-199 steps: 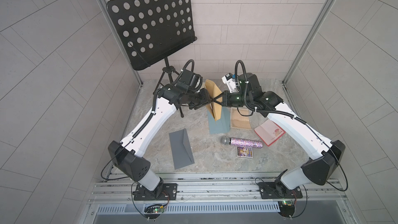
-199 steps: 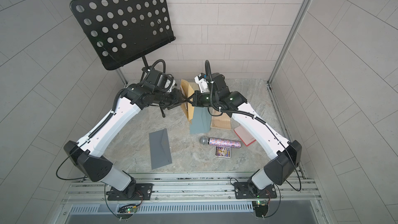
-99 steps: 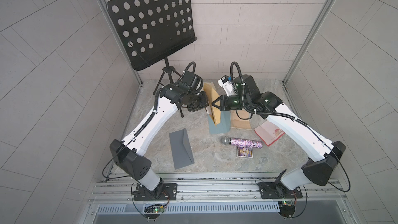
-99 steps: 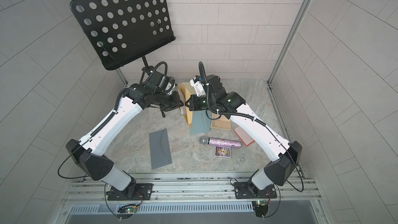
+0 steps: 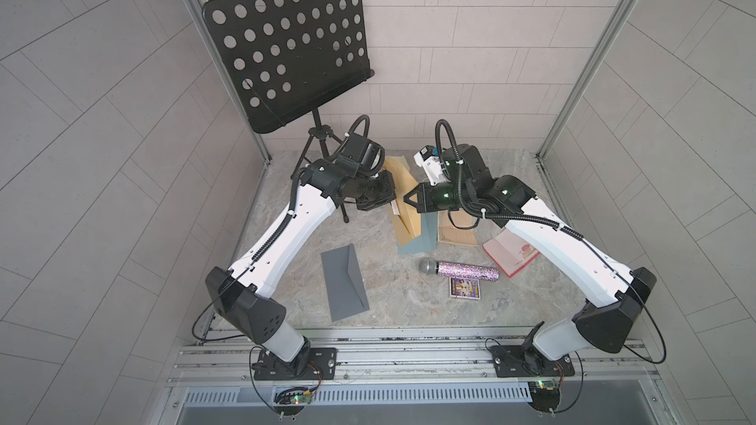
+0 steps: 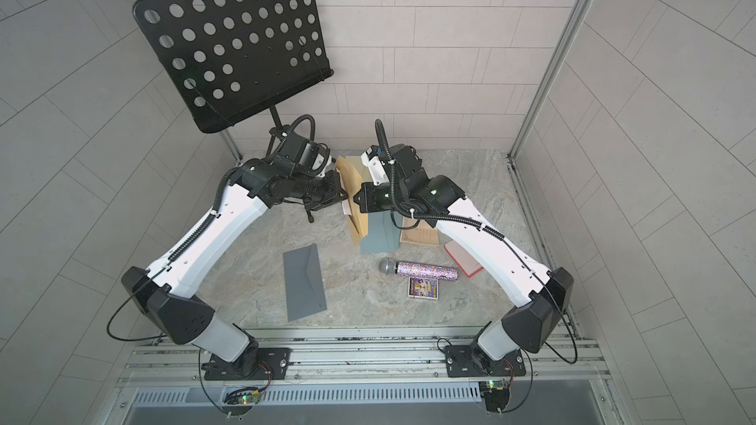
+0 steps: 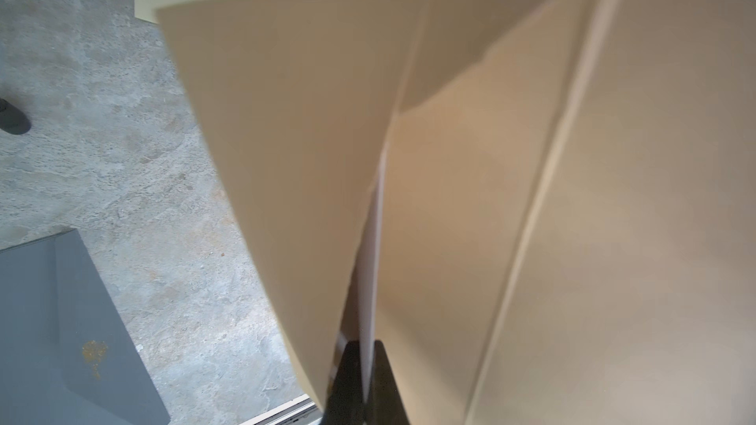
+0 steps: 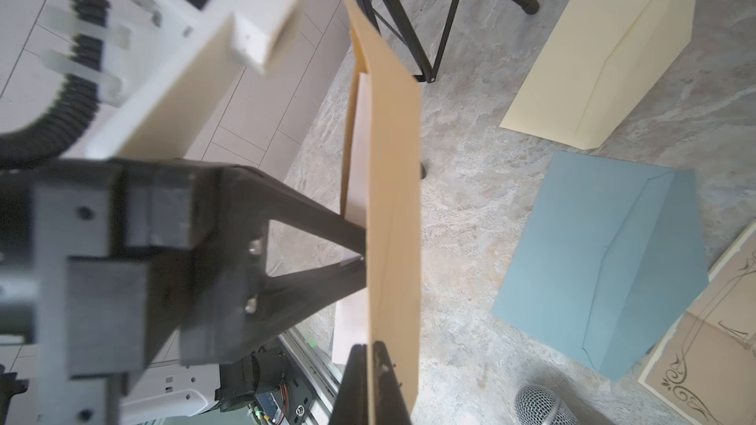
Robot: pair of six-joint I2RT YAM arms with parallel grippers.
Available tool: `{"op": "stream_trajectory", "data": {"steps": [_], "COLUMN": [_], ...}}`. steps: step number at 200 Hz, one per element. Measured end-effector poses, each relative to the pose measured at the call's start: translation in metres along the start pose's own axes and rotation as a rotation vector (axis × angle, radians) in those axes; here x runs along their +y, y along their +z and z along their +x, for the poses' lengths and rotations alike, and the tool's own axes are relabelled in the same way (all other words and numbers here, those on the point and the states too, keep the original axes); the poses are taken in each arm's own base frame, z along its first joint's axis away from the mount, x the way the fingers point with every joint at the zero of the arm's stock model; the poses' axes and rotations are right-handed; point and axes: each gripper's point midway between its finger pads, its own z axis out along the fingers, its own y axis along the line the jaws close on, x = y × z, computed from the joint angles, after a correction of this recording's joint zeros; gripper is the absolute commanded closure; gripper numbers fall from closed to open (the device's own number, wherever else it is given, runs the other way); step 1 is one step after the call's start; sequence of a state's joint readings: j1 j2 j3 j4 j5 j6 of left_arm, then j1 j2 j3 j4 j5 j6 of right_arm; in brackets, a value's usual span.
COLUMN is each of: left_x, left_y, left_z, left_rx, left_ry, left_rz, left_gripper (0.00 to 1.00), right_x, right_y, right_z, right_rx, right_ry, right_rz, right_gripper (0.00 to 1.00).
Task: Take the letter paper out of the envelope
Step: Take out the letter paper from the envelope.
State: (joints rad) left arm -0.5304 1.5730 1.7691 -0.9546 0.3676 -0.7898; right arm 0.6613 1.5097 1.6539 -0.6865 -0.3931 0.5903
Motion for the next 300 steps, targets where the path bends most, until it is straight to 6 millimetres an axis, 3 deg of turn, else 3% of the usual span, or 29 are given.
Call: {"op": "stream_trajectory", "data": {"steps": [76, 109, 147, 173, 216, 273, 300], "left_x": [-0.052, -0.068, -0.066, -0.052, -0.009, 0.055, 0.076], "left_y": [-0.040, -0.080, -0.127, -0.138, -0.119, -0.100, -0.094], "left_z": [-0.010, -0.021, -0.035, -0.031, -0.007, 0.030, 0.043], "left_rx": [-0.070, -0.174, -0.302, -0.339, -0.315, -0.284, -0.277], "left_ry": [-0.061, -0.064, -0.073, -0.091, -0.114, -0.142, -0.147], "left_rz": [0.244, 0.333, 0.380, 0.369, 0.250, 0.064, 0.014], "left_gripper": [1.00, 1.00, 1.00, 1.00, 1.00, 1.00, 1.00], "right_x": [-0.049, -0.084, -0.112, -0.117, -0.107, -0.095, -0.100], "right_y": [0.007, 0.009, 0.014, 0.023, 0.046, 0.128, 0.154], "right_z": [0.002, 0.003, 0.005, 0.013, 0.025, 0.072, 0.076], "right_rx": [-0.002, -0.002, -0.011, -0.003, 0.035, 0.211, 0.243], "right_ry": [0.044, 0.107, 0.189, 0.242, 0.306, 0.306, 0.311], "right_rz": [0.142, 0.184, 0.186, 0.139, 0.022, -0.047, -0.051], "right_gripper": [1.00, 1.00, 1.00, 1.00, 1.00, 1.00, 1.00]}}
